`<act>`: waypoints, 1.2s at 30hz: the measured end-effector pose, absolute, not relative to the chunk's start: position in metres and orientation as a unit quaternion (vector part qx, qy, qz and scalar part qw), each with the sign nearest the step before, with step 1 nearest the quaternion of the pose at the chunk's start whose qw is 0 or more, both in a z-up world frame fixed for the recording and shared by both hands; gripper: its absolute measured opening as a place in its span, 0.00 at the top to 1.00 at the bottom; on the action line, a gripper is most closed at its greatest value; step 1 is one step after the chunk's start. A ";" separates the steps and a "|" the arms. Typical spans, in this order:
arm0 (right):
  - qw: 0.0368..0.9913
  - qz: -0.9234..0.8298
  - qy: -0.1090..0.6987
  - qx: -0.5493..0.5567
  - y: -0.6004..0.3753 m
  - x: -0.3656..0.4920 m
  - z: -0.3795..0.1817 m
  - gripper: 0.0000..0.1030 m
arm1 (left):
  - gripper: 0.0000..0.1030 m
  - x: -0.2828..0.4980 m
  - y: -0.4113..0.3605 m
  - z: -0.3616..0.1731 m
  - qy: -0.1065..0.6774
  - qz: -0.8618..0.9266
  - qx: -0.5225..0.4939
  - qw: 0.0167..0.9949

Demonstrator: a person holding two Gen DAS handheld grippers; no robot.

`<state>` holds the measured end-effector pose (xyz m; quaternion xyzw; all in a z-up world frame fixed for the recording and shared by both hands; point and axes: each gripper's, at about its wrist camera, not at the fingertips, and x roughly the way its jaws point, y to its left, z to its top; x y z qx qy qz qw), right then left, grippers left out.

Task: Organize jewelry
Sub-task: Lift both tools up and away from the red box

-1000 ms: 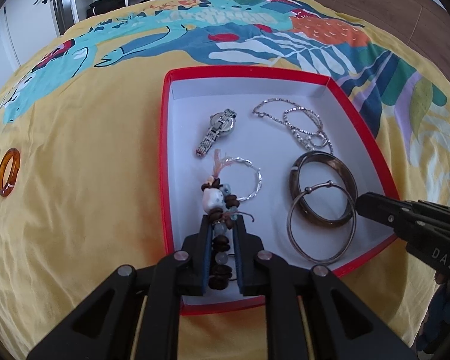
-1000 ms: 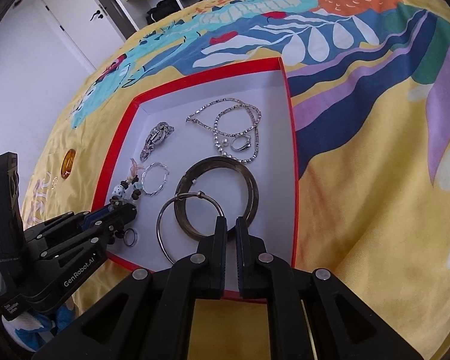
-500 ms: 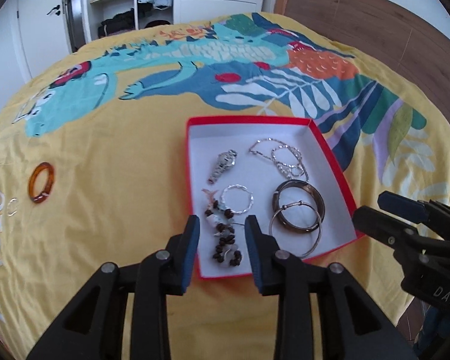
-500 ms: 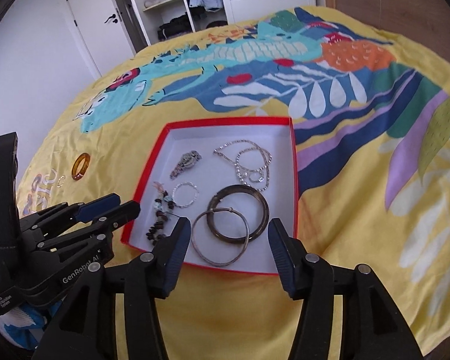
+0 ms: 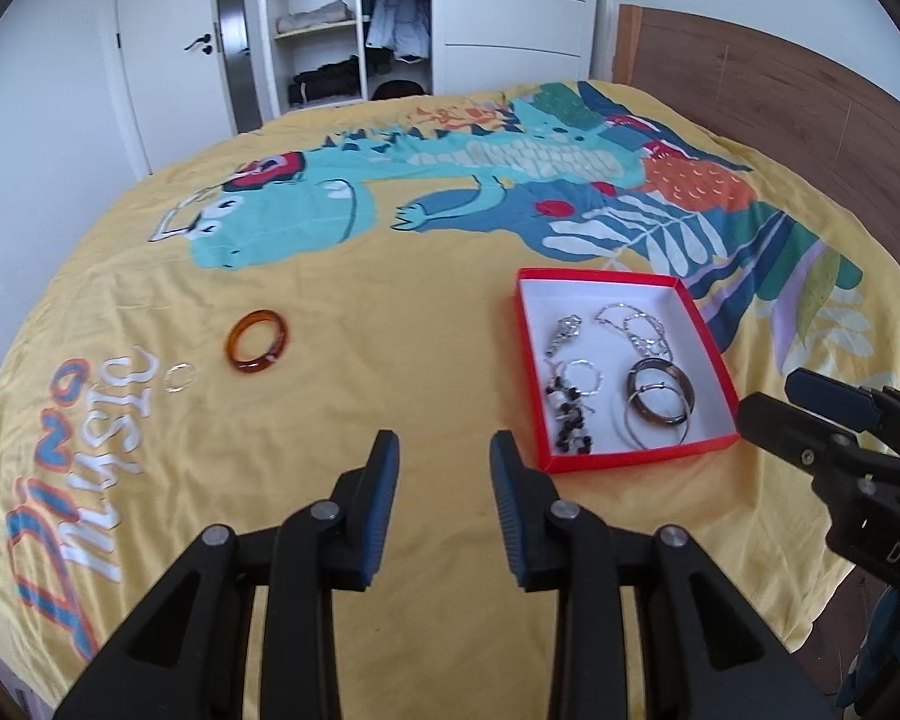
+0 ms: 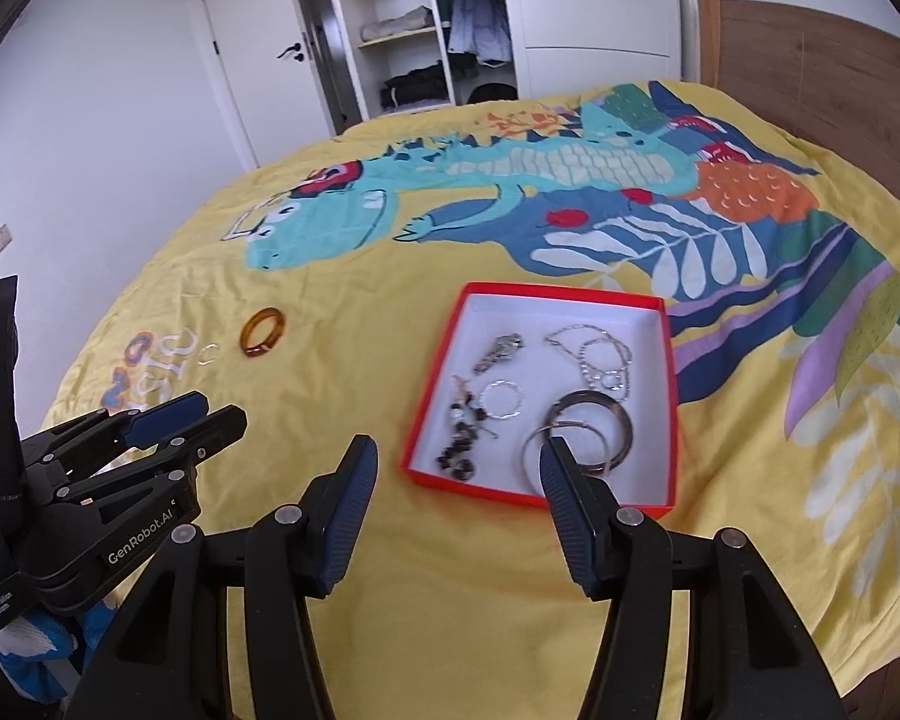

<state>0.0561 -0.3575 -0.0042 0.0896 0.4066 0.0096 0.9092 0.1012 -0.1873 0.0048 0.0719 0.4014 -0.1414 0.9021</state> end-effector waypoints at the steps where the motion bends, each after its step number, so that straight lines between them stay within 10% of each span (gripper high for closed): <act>1: 0.910 0.012 0.405 0.088 -0.351 0.053 -0.003 0.46 | 0.71 0.097 -0.180 0.007 0.399 -0.136 0.071 0.904; 36: 0.918 0.074 0.388 0.037 -0.222 0.012 0.035 0.42 | 0.62 0.052 -0.001 0.010 0.385 -0.015 0.005 0.923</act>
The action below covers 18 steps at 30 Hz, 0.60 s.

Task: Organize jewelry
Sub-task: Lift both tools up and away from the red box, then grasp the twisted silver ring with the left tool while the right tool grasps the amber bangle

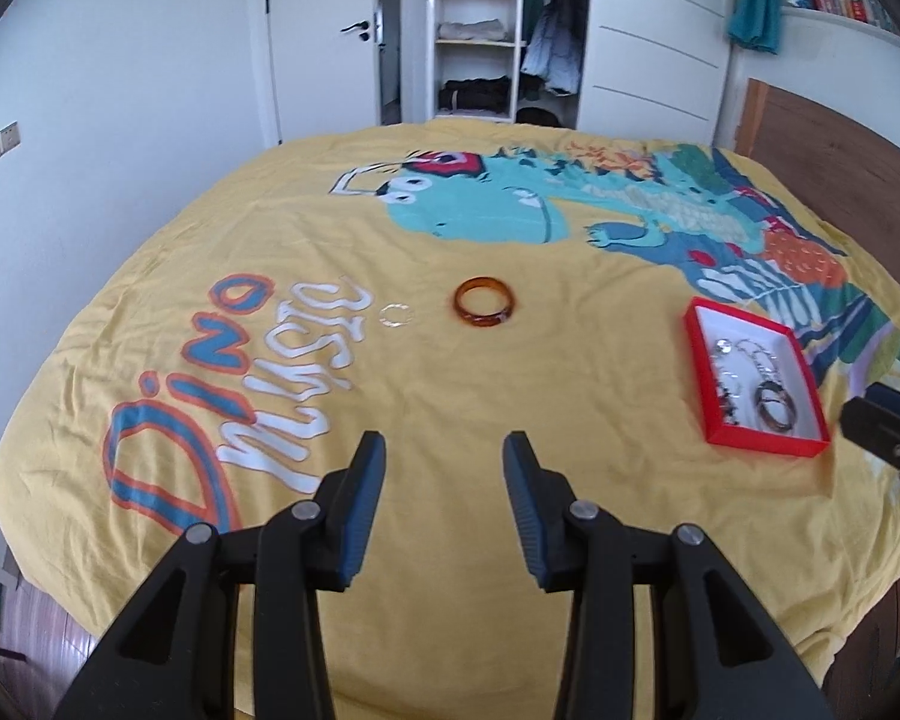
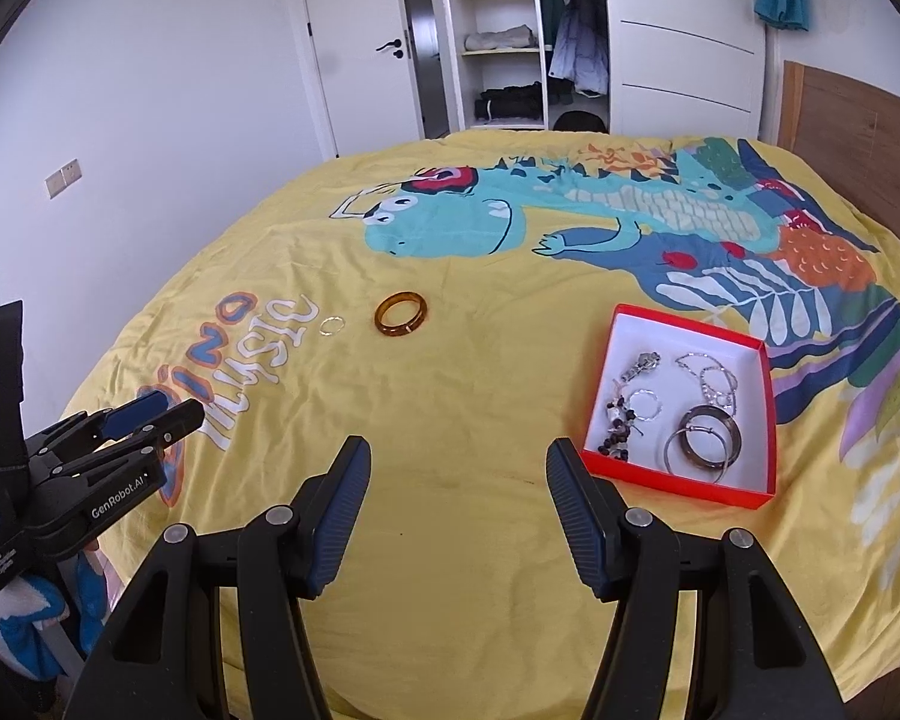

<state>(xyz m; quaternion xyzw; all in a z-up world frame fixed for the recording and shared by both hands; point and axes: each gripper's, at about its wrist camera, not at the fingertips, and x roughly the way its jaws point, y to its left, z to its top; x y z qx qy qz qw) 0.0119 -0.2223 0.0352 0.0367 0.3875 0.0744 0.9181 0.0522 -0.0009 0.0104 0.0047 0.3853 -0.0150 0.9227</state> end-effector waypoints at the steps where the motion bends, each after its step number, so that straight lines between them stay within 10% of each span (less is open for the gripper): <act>1: 0.917 0.076 0.389 0.035 -0.221 0.015 0.034 0.42 | 0.62 0.057 0.005 0.008 0.389 -0.010 0.004 0.921; 18: 0.894 0.133 0.428 0.007 -0.186 0.150 -0.018 0.47 | 0.62 0.199 0.078 -0.051 0.439 0.004 -0.052 0.897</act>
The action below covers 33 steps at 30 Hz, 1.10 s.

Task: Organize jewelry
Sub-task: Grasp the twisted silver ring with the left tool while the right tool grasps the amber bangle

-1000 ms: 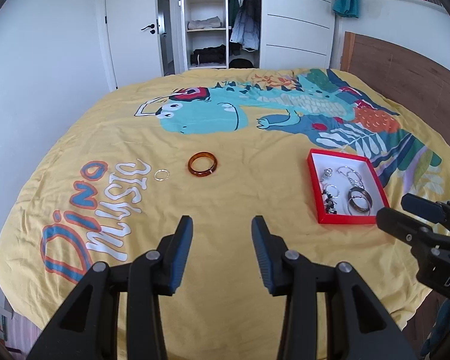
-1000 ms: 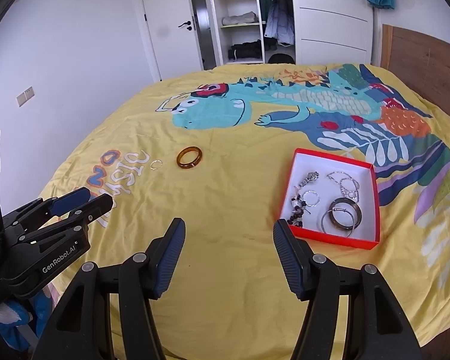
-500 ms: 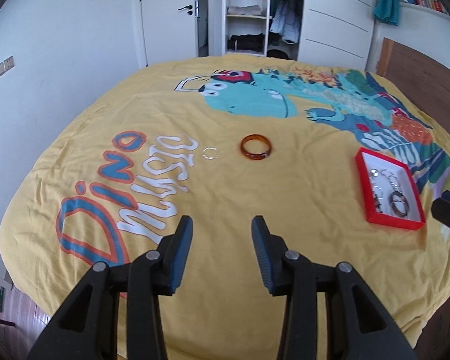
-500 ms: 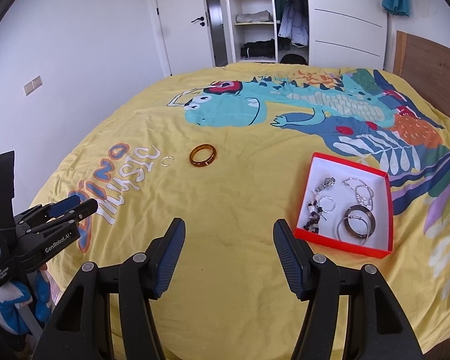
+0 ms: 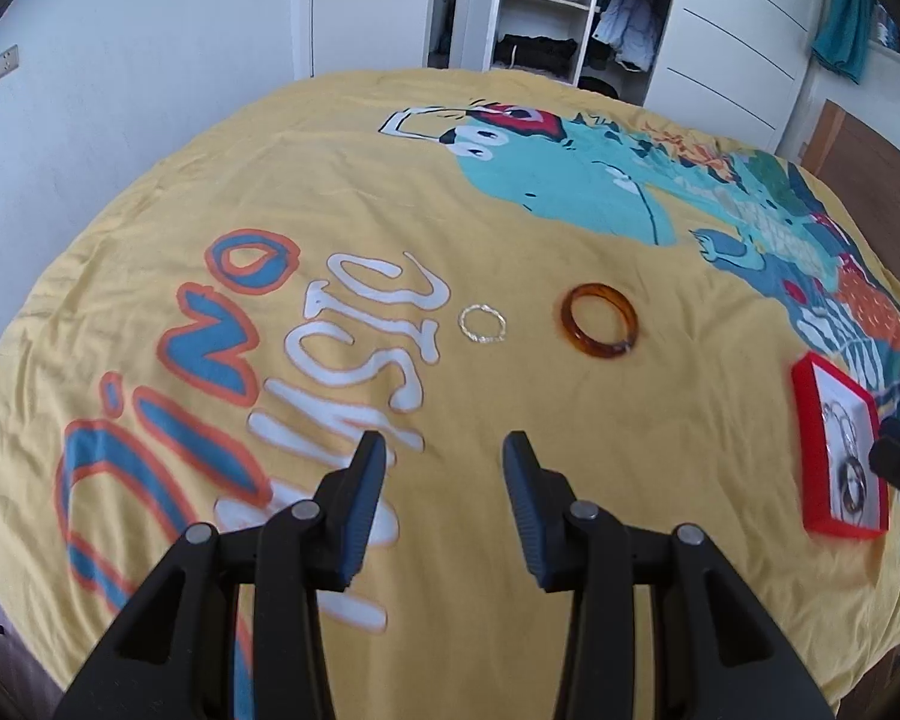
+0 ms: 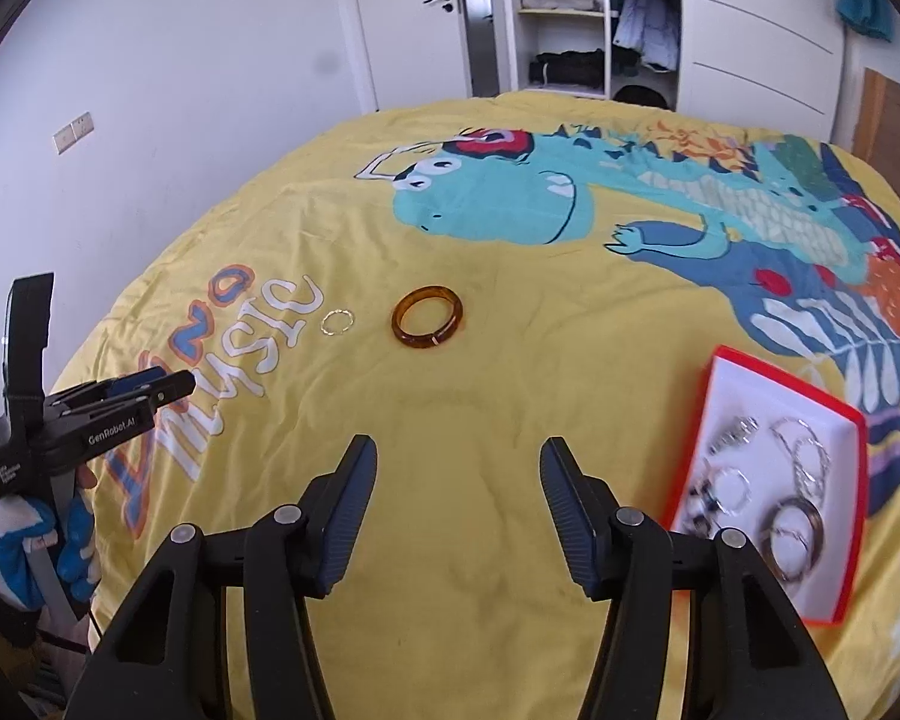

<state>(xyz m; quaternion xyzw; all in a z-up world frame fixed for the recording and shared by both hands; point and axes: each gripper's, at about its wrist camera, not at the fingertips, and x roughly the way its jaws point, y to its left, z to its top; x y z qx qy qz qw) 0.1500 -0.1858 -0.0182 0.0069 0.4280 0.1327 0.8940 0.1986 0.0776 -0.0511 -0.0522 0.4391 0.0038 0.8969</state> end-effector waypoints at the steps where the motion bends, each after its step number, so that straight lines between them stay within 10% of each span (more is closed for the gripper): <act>1: 0.892 0.136 0.431 0.008 -0.184 0.160 -0.022 0.48 | 0.62 0.210 0.079 -0.055 0.442 0.001 -0.054 0.896; 33: 0.859 0.161 0.487 0.011 -0.129 0.369 -0.169 0.66 | 0.87 0.366 0.069 -0.172 0.480 -0.050 -0.036 0.875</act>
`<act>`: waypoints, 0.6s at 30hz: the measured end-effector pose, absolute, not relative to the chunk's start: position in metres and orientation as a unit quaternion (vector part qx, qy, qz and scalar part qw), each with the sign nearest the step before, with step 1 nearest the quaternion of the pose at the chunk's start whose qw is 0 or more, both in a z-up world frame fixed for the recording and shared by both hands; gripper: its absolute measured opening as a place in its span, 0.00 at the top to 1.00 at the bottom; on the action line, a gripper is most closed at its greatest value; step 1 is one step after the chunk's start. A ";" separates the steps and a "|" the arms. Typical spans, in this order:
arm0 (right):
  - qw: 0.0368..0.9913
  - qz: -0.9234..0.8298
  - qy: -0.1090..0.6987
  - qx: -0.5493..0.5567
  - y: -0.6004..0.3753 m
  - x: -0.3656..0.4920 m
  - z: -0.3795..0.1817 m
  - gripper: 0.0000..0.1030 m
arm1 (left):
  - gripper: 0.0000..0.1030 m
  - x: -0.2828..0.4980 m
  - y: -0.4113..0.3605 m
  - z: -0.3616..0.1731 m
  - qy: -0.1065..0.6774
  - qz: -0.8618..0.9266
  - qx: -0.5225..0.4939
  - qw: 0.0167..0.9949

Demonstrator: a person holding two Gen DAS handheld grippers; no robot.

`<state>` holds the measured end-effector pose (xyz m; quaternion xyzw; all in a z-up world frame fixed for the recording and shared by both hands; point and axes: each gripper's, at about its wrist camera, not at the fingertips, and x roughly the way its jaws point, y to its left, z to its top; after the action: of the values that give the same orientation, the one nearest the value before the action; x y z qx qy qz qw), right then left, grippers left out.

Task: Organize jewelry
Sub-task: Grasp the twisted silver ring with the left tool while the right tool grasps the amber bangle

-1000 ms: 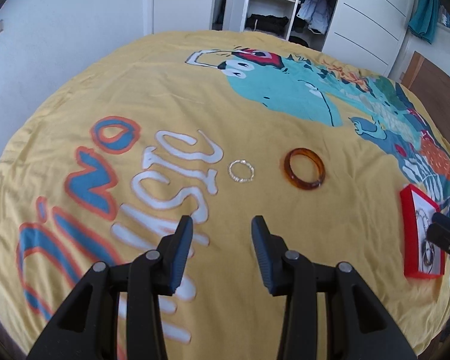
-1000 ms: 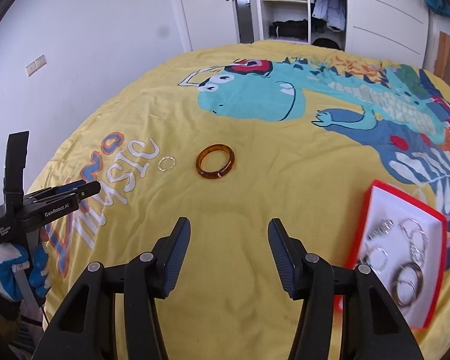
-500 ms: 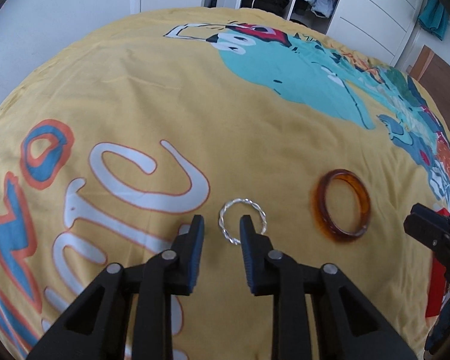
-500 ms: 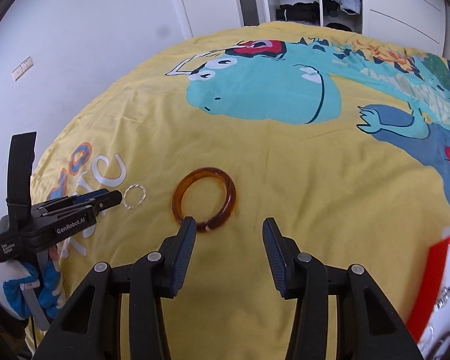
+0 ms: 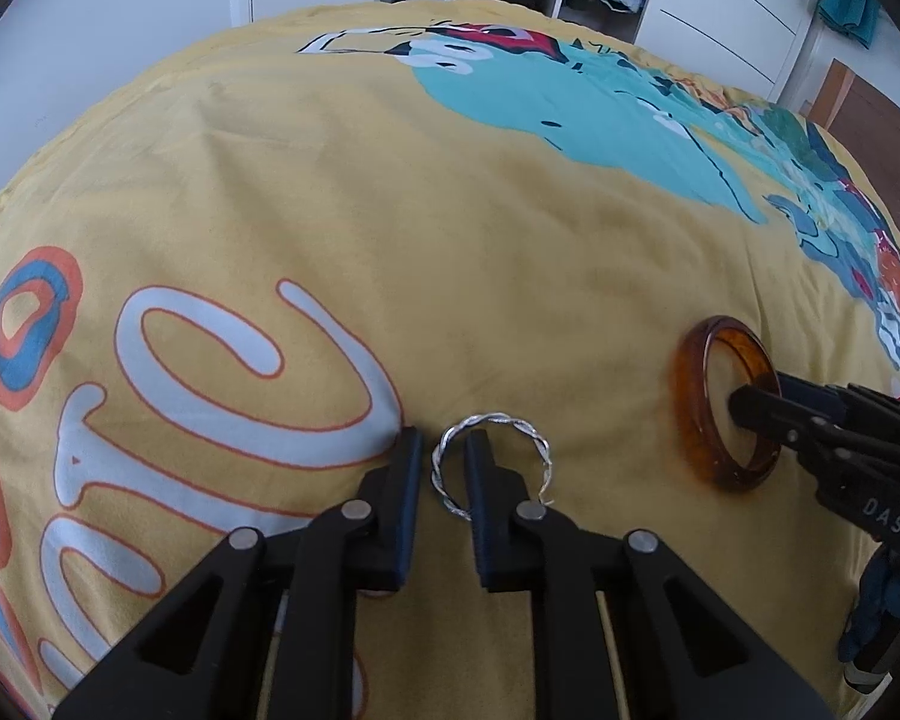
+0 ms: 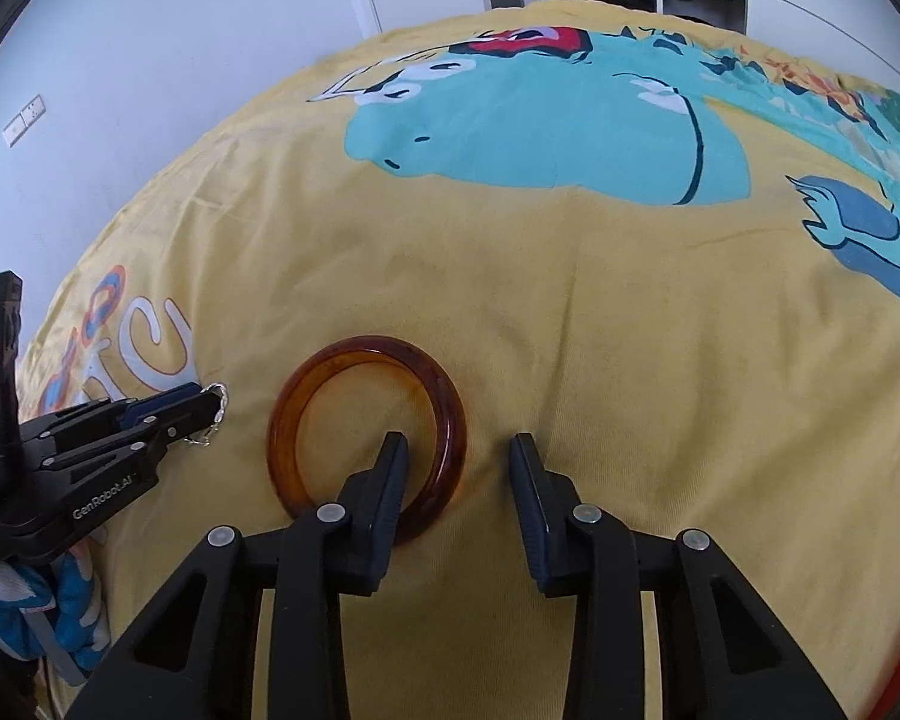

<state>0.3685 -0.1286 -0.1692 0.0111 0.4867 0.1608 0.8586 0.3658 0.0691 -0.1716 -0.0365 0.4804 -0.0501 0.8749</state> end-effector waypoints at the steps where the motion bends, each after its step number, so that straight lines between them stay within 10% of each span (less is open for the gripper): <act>1: 0.859 0.161 0.487 0.004 -0.126 0.369 -0.171 0.66 | 0.88 0.366 0.067 -0.172 0.479 -0.049 -0.033 0.876; 10: 0.872 0.149 0.466 -0.031 -0.120 0.371 -0.170 0.89 | 0.95 0.363 0.056 -0.164 0.463 -0.040 0.002 0.885; 18: 0.885 0.155 0.438 -0.013 -0.130 0.351 -0.144 0.90 | 0.96 0.349 0.049 -0.141 0.449 -0.036 0.011 0.893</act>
<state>0.3514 -0.1301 -0.1440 -0.0129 0.4383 0.1545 0.8854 0.3489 0.0494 -0.1408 0.0110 0.4489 -0.0356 0.8928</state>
